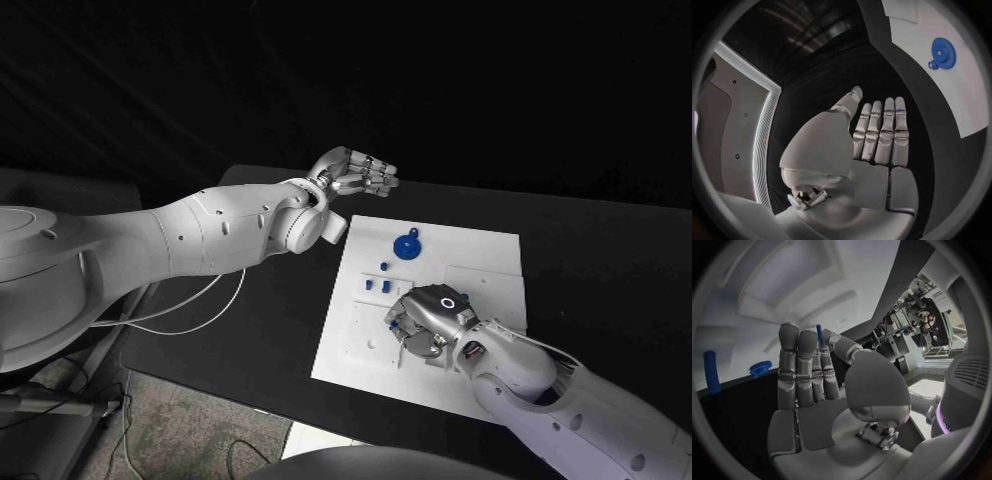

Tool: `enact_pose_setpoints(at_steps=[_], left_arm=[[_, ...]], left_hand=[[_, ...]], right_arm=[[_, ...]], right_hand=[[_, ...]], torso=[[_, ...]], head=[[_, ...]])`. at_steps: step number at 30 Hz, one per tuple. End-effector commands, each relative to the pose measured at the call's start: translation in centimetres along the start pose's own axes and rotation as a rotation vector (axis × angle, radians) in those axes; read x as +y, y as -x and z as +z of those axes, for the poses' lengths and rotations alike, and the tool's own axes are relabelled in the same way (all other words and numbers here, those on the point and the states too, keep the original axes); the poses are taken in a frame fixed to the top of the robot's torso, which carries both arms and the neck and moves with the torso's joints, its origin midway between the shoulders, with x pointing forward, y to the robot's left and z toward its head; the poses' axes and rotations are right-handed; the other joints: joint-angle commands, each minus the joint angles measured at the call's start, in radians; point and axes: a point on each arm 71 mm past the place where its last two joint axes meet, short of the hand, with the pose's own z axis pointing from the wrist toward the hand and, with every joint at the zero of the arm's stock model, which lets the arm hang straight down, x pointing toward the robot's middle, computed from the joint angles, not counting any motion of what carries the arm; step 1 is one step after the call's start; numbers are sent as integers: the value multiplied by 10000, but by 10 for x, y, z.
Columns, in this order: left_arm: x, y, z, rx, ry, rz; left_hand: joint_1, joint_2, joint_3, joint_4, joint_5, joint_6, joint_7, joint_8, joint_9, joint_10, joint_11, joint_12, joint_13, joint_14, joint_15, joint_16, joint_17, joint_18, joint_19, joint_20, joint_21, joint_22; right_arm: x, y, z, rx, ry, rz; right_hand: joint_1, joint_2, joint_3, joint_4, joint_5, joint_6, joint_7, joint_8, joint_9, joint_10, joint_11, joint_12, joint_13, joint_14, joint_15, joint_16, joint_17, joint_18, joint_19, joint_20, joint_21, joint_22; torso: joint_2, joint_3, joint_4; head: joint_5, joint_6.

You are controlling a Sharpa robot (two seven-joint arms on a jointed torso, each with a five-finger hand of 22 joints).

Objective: Assemble the parts on the task board

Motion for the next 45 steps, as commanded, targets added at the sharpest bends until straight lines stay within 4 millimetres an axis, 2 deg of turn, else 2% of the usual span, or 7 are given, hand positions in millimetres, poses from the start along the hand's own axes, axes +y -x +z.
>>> enact_pose_setpoints(at_steps=[1, 33, 38, 39, 41, 44, 45], left_arm=[[-2, -2, 0, 141, -52, -129], [-2, -5, 1, 237, -24, -170], [-3, -5, 1, 223, -32, -163], [-3, -5, 1, 215, -36, -160], [-3, -5, 1, 203, -39, -155], [-3, -4, 1, 184, -38, -147], [-3, -4, 1, 179, -36, -144]], left_hand=[[45, 15, 6, 45, -40, 16, 16, -27, -3, -57, -23, -29, -4, -81, 2, 41, -5, -65, 39, 49, 37, -11], [105, 15, -61, 93, -48, 3, 24, -29, -4, -90, -14, -30, -4, -110, 12, 41, -4, -54, 74, 60, 46, -221], [105, 15, -61, 93, -48, 3, 24, -29, -4, -90, -14, -30, -4, -110, 12, 41, -4, -54, 74, 60, 46, -221], [103, 9, -78, 105, -57, 3, 27, -27, -3, -87, -12, -28, -4, -119, 15, 40, -4, -58, 69, 65, 45, -266], [103, 9, -78, 105, -57, 3, 27, -27, -3, -87, -12, -28, -4, -119, 15, 40, -4, -58, 69, 65, 45, -266], [107, -7, -88, 105, -56, -22, 31, -34, -7, -98, -10, -30, -4, -121, 16, 39, -4, -59, 71, 66, 46, -280], [107, -7, -88, 105, -56, -22, 31, -34, -7, -98, -10, -30, -4, -121, 16, 39, -4, -59, 71, 66, 46, -280]], right_arm=[[1, -1, 0, -1, 37, -162], [8, -13, 3, 679, -111, -749], [7, -14, 2, 709, -141, -602], [6, -14, 2, 702, -142, -570], [6, -14, 1, 669, -141, -491], [5, -12, 1, 482, -118, -345], [5, -12, 0, 381, -107, -294]], right_hand=[[28, 94, -18, -46, 17, 56, 15, 58, 17, 68, -3, 35, 8, 22, -61, 24, -9, 160, 177, -54, -62, 12], [14, 122, -42, -74, -34, 49, 19, 55, 14, 45, 3, 34, 6, 7, -51, 28, -35, 154, 185, -47, -163, 148], [-113, 84, -260, 0, 253, -290, 119, 39, -19, -363, 115, 29, -5, -8, 27, 7, -59, 165, 162, 15, -223, 165], [-137, 62, -312, 5, 278, -530, 188, 27, -44, -659, 206, 30, -14, -21, 54, -4, -66, 184, 161, 26, -241, 161], [-215, -8, -464, 26, 299, -648, 214, 43, -29, -1112, 321, 29, -15, -29, 121, -10, -75, 231, 164, 87, -283, 145], [-417, -197, -1001, 122, 480, -1249, 312, 35, -52, -1641, 473, 27, -21, -32, 228, -31, -111, 313, 185, 206, -402, 58], [-436, -243, -1152, 122, 483, -1409, 263, 34, -55, -1829, 515, 34, -21, -40, 259, -42, -129, 351, 195, 235, -453, 18]], torso=[[3, -3, 2], [-5, -11, 0], [-1, -13, -8], [-2, -15, -11], [-4, -12, -9], [-4, -4, -4], [-3, -2, -5]], head=[[13, -11], [-78, -53], [-71, -66], [-72, -63], [-75, -60], [-93, -56], [-104, -50]])
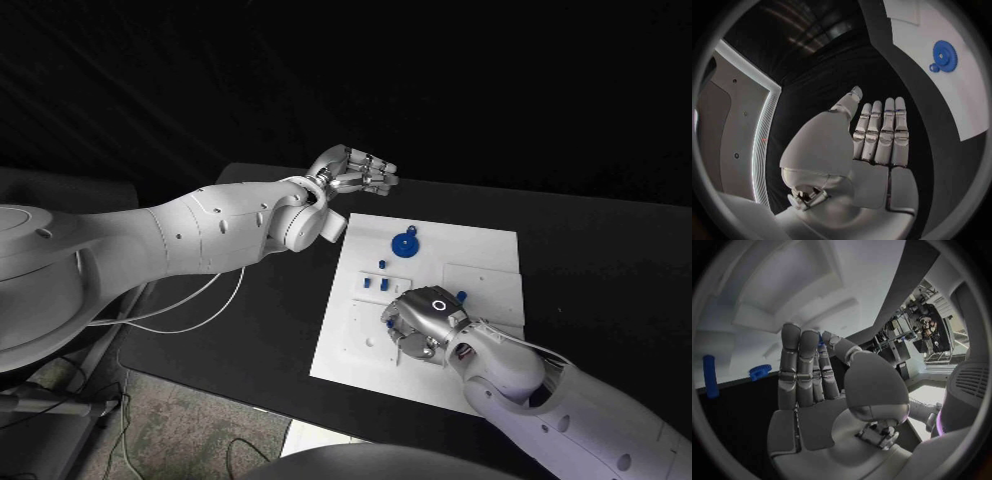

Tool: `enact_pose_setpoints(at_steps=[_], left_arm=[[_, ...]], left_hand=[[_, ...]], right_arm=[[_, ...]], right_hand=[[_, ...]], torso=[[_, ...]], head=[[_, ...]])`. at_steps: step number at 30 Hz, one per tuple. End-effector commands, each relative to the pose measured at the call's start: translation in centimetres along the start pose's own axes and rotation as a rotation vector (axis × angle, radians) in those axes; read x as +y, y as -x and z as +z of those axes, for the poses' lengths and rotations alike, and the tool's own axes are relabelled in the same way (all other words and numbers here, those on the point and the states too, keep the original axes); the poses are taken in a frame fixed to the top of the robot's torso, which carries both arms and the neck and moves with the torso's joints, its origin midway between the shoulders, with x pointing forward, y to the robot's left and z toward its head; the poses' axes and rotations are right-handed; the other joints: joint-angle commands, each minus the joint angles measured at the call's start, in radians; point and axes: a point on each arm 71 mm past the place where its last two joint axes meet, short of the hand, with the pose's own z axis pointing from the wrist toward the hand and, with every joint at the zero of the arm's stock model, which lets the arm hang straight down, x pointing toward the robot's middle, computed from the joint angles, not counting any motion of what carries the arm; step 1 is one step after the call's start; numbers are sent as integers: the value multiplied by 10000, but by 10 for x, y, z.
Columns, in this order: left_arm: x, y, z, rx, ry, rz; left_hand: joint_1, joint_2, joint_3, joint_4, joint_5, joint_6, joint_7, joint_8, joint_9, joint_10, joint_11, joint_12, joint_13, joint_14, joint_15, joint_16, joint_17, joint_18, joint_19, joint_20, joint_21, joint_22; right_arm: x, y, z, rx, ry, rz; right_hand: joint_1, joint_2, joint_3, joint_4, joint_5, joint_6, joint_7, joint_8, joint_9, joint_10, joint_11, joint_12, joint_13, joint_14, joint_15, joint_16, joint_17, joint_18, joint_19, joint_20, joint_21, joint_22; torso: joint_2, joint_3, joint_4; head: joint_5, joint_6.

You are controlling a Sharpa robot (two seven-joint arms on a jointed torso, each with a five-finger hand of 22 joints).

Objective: Assemble the parts on the task board

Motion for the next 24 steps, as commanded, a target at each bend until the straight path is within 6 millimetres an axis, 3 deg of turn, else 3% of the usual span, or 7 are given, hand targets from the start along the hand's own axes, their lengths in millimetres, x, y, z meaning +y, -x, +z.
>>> enact_pose_setpoints(at_steps=[1, 5, 7, 9, 13, 16, 24], left_arm=[[-2, -1, 1, 64, -69, -86], [-2, -1, 1, 52, -56, -84], [-2, 0, 1, 35, -57, -79], [-1, 0, 1, 19, -60, -77], [-1, 0, 1, 16, -56, -81], [-1, 1, 0, 31, -54, -90], [-1, 3, 0, -28, -80, -66]], left_hand=[[107, -6, -17, 34, -56, -22, 31, -34, -7, -72, 17, -30, -4, -50, 17, 39, -4, -58, 35, 29, 46, -10], [107, -9, -24, 40, -61, -44, 38, -30, -5, -76, 22, -27, -3, -54, 20, 40, -4, -57, 36, 31, 46, -25], [123, -12, -23, 36, -55, -93, 51, -28, -6, -78, 23, -28, -3, -55, 21, 41, -3, -54, 41, 31, 48, -39], [123, -12, -24, 36, -55, -96, 52, -28, -6, -78, 23, -28, -3, -55, 21, 41, -3, -54, 41, 31, 48, -40], [123, -18, -28, 38, -59, -112, 57, -31, -7, -81, 24, -28, -3, -53, 21, 41, -3, -54, 42, 31, 49, -46], [123, -18, -28, 38, -59, -112, 57, -31, -7, -81, 24, -28, -3, -53, 21, 41, -3, -54, 42, 31, 49, -46], [140, -9, -24, 40, -53, -113, 59, -29, -6, -70, 20, -27, -4, -12, 5, 46, 2, -46, 68, 21, 63, -74]], right_arm=[[-1, -1, -2, -57, 44, 249], [-1, 2, -3, -425, 66, 384], [-2, 4, -4, -604, 74, 450], [-1, 6, -6, -813, 94, 525], [-2, 11, -11, -1056, 103, 655], [-6, 20, -14, -1282, 3, 771], [-40, 59, -27, -1694, -811, 1102]], right_hand=[[-104, -272, -363, 2, 55, -433, -100, -33, -20, -525, 123, -21, -2, -50, 138, -74, -48, 150, 181, 121, -123, -111], [154, -308, -1278, -32, 56, -803, -197, -27, -20, -1084, 258, -25, -4, -92, 251, -177, -203, 309, 219, 267, -397, -367], [476, -221, -2142, 111, 74, -861, -204, -30, -22, -1355, 346, -27, -8, -106, 321, -185, -358, 455, 323, 376, -616, -623], [587, -258, -2349, 202, 100, -885, -214, -36, -24, -1450, 368, -15, -1, -128, 342, -152, -403, 496, 326, 394, -668, -695], [635, -267, -2343, 237, 54, -875, -261, -34, -24, -1339, 333, -26, -7, -119, 316, -118, -437, 490, 354, 390, -658, -728], [595, -267, -2279, 205, 46, -861, -251, -34, -23, -1186, 285, -28, -7, -106, 279, -98, -463, 432, 355, 349, -617, -737], [582, -243, -1995, -218, -315, -760, -247, -22, -17, -544, 124, -14, -8, -11, 157, 37, -394, 267, 359, 206, -332, -633]], torso=[[1, 11, -4], [-1, 10, -9], [-2, 12, 2], [0, 15, 5], [-1, 14, -7], [0, 5, -15], [-27, -4, -49]], head=[[-37, 17], [-67, 28], [-84, 36], [-105, 41], [-158, 67], [-258, 158], [-403, 292]])
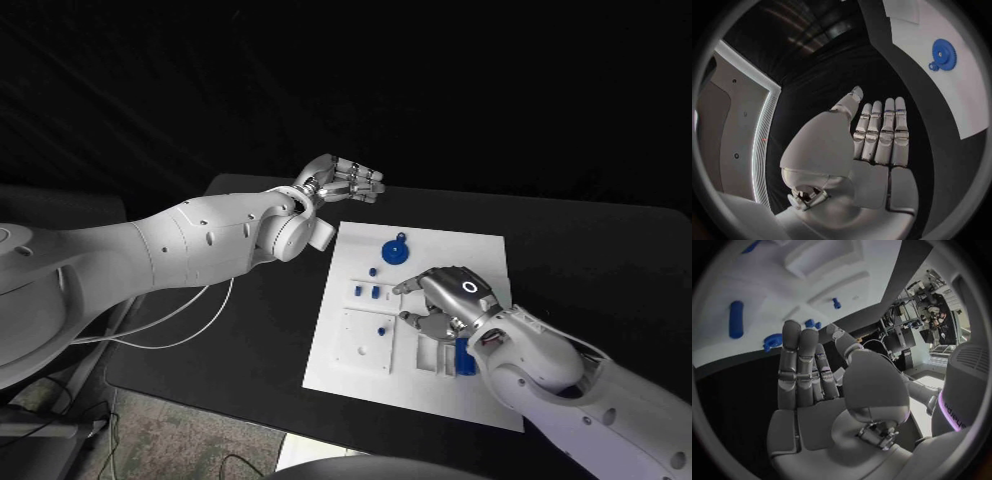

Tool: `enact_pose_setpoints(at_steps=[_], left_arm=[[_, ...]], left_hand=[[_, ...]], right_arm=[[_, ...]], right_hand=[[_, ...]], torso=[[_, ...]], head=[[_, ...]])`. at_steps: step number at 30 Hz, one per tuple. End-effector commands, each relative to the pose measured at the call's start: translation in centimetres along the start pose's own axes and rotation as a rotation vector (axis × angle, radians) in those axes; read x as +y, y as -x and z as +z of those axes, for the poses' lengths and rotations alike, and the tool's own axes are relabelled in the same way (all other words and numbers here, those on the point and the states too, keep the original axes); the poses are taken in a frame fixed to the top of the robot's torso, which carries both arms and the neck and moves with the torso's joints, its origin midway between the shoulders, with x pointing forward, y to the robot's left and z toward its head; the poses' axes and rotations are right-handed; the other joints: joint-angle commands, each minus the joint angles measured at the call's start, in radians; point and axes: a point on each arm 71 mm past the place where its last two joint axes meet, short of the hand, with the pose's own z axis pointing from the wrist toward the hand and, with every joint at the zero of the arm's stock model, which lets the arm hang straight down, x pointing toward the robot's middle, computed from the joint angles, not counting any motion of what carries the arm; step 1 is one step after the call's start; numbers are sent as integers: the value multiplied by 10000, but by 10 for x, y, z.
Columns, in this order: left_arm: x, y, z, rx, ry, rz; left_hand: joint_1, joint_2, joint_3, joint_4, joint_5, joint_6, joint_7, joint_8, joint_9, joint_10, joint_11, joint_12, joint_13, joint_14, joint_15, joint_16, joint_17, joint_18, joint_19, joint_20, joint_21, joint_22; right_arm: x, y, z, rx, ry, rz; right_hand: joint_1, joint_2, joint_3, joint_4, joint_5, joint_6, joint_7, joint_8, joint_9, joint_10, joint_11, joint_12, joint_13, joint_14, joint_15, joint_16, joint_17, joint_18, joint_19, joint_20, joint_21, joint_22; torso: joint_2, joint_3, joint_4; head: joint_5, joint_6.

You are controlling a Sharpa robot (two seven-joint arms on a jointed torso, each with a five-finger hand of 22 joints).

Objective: Assemble the parts on the task board

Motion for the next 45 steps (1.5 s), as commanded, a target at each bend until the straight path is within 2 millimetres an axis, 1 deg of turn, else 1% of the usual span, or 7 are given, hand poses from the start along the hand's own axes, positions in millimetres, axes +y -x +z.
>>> enact_pose_setpoints(at_steps=[1, 13, 22, 24, 28, 36, 45], left_arm=[[-2, 0, 0, 36, -111, -82], [-1, 3, -1, -34, -146, -57], [-1, 4, -1, -42, -162, -54], [-1, 4, -1, -40, -164, -54], [-1, 4, -1, -44, -165, -52], [-1, 4, -1, -49, -159, -49], [-1, 4, -1, -25, -154, -58]], left_hand=[[104, 30, -23, 39, -55, -63, 4, -29, -6, -17, -10, -27, -3, -1, 2, 45, 1, -45, 75, 17, 67, -15], [112, 35, -11, 38, -49, -50, 2, -29, -6, 8, -19, -27, -3, 28, -8, 44, 0, -47, 97, 4, 81, -24], [121, 30, -2, 36, -51, -60, 5, -27, -5, 21, -23, -28, -4, 47, -14, 43, -1, -49, 110, -4, 90, -31], [121, 30, -2, 36, -51, -60, 5, -27, -5, 21, -23, -28, -4, 47, -14, 43, -1, -49, 110, -4, 90, -31], [121, 30, -2, 36, -51, -60, 5, -27, -5, 21, -23, -28, -4, 47, -14, 43, -1, -49, 110, -4, 90, -31], [121, 30, -2, 36, -51, -60, 5, -27, -5, 21, -23, -28, -4, 47, -14, 43, -1, -49, 110, -4, 90, -31], [124, 35, 16, 45, -45, -40, -1, -23, -4, 23, -26, -30, -4, 50, -17, 42, -2, -54, 112, -9, 96, -43]], right_arm=[[-10, 11, -3, 103, -324, 443], [-59, 28, -23, 1301, -1598, -19], [-78, 21, -29, 2223, -2212, -402], [-79, 19, -28, 2312, -2261, -441], [-79, 16, -27, 2399, -2292, -488], [-78, 12, -22, 2405, -2277, -487], [-72, 10, -17, 2263, -2118, -427]], right_hand=[[60, -18, -60, -132, -109, 125, -82, -56, -10, 100, -2, -15, -10, 17, -50, 67, 34, -72, 377, -86, 60, 29], [321, -37, -1195, 277, -205, 4, -161, -57, -12, -311, 86, -5, -4, -35, 22, 46, 73, -59, 326, -31, 4, -25], [903, -441, -1455, 1347, -684, -458, -363, -50, -7, -855, 217, -5, -7, -145, 120, 27, -9, 29, 301, 79, -209, -149], [999, -451, -1427, 1459, -701, -430, -292, -49, -7, -835, 213, -2, -6, -140, 118, 45, -16, 37, 323, 79, -226, -151], [971, -313, -1165, 1232, -765, -373, -248, -54, -10, -644, 168, -12, -11, -120, 79, 61, -14, 1, 348, 43, -195, -129], [228, -71, 525, 213, -1171, -210, -175, -60, -13, -194, 67, -12, -8, -56, 4, 82, 23, -104, 350, -50, -19, -40], [-21, 49, 1390, 143, -1256, -4, -58, -55, -11, 218, -30, -24, -18, 21, -13, 127, 51, -129, 376, -57, 101, 0]], torso=[[-18, 2, -13], [-11, 10, -1], [0, 1, 9], [0, 1, 9], [0, 0, 11], [-2, 0, 5], [-1, 5, -3]], head=[[-81, 53], [-236, 194], [-292, 198], [-292, 198], [-302, 195], [-313, 188], [-311, 167]])
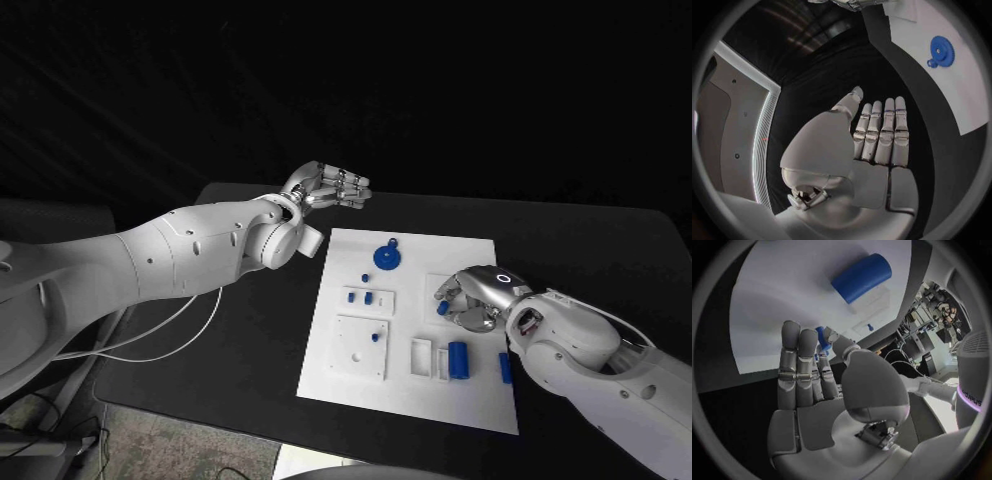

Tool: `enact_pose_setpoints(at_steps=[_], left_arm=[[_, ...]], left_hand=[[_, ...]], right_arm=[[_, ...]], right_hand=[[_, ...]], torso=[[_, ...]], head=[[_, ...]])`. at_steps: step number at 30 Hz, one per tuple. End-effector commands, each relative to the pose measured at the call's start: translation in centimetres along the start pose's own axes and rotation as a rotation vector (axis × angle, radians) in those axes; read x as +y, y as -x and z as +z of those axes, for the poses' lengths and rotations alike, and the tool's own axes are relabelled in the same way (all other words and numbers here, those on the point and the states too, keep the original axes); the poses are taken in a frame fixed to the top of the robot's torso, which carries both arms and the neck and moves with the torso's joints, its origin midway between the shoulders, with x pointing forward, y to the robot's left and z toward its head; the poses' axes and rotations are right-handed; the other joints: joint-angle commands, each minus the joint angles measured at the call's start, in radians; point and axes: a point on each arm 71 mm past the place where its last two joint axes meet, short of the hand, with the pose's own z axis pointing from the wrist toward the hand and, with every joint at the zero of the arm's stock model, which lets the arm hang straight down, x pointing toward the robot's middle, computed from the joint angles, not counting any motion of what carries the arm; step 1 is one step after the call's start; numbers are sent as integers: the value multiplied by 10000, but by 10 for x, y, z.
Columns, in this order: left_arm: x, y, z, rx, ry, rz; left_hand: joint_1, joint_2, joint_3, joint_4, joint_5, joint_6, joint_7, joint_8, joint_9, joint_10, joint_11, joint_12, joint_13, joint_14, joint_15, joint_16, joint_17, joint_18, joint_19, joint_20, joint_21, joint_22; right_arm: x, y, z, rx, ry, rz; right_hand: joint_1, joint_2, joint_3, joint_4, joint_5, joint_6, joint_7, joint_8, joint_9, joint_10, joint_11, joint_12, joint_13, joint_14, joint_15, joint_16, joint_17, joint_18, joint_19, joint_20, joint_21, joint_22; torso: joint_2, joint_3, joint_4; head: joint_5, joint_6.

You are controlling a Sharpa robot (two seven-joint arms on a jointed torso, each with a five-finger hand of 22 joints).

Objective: Assemble the parts on the task board

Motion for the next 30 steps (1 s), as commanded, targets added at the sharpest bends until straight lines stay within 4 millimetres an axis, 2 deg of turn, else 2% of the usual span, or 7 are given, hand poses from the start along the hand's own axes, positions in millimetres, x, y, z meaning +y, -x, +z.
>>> enact_pose_setpoints(at_steps=[1, 11, 15, 17, 18, 23, 30], left_arm=[[-2, -1, 1, 74, -140, -91], [-2, -2, 1, 85, -115, -94], [-2, -2, 1, 85, -109, -94], [-2, -1, 1, 86, -107, -94], [-2, -1, 1, 87, -106, -94], [-2, -1, 1, 86, -102, -94], [-1, -2, 1, 90, -93, -96]], left_hand=[[85, -5, 16, 46, -45, -40, -1, -23, -4, 22, -25, -30, -4, 50, -17, 42, -2, -56, 39, -10, 56, -9], [74, 3, 23, 64, -62, -28, -5, -28, -5, 22, -25, -30, -4, 48, -16, 42, -2, -59, 37, -9, 60, -18], [74, 3, 23, 64, -62, -28, -5, -28, -5, 22, -25, -30, -4, 48, -16, 42, -2, -59, 37, -9, 60, -18], [74, 3, 23, 64, -62, -28, -5, -28, -5, 22, -25, -30, -4, 48, -16, 42, -2, -59, 37, -9, 60, -18], [74, 3, 23, 64, -62, -28, -5, -28, -5, 22, -25, -30, -4, 48, -16, 42, -2, -59, 37, -9, 60, -18], [86, 7, 29, 74, -61, -6, -10, -25, -4, 20, -26, -31, -4, 42, -16, 43, -2, -58, 36, -9, 60, -29], [86, 7, 29, 74, -61, -6, -10, -25, -4, 20, -26, -31, -4, 42, -16, 43, -2, -58, 36, -9, 60, -29]], right_arm=[[2, 0, 1, 27, 72, -142], [4, -2, 1, 125, 79, -186], [4, -1, 1, 22, 8, -276], [4, 0, 1, -112, -41, -325], [4, 1, 1, -179, -54, -337], [7, 3, 1, -495, 1, -328], [10, 7, 2, -953, -62, -248]], right_hand=[[-137, -11, 262, -3, -58, 120, 20, -21, -10, 222, -24, -27, -8, 51, -31, 85, 27, -49, 362, -84, 57, 20], [-286, 40, 558, 92, -58, 640, 181, -8, 7, 878, -202, -18, 9, 71, -110, 169, 99, -160, 352, -165, 197, 89], [-191, 218, 536, 123, -205, 1046, 158, 39, 47, 1347, -342, 8, 30, 81, -178, 191, 119, -209, 352, -211, 230, 113], [-41, 482, 662, 143, -311, 1300, 138, 54, 66, 1612, -433, 21, 41, 77, -231, 194, 129, -254, 346, -258, 252, 136], [6, 530, 725, 117, -316, 1434, 133, 47, 73, 1751, -469, 10, 42, 69, -266, 193, 139, -285, 341, -307, 270, 159], [31, 616, 847, 68, -314, 1792, 74, 12, 92, 2107, -578, 3, 54, 83, -350, 203, 190, -421, 326, -423, 341, 262], [-52, 628, 952, 40, -294, 1954, 35, 3, 111, 2252, -626, 0, 60, 88, -395, 198, 230, -465, 320, -483, 398, 371]], torso=[[-2, 5, -11], [-4, 3, -16], [-3, 4, -9], [-3, 7, -11], [-5, 7, -11], [-5, 5, -8], [-6, 1, -6]], head=[[2, -11], [-12, -21], [-26, -24], [-31, -27], [-38, -26], [-47, -16], [-60, -15]])
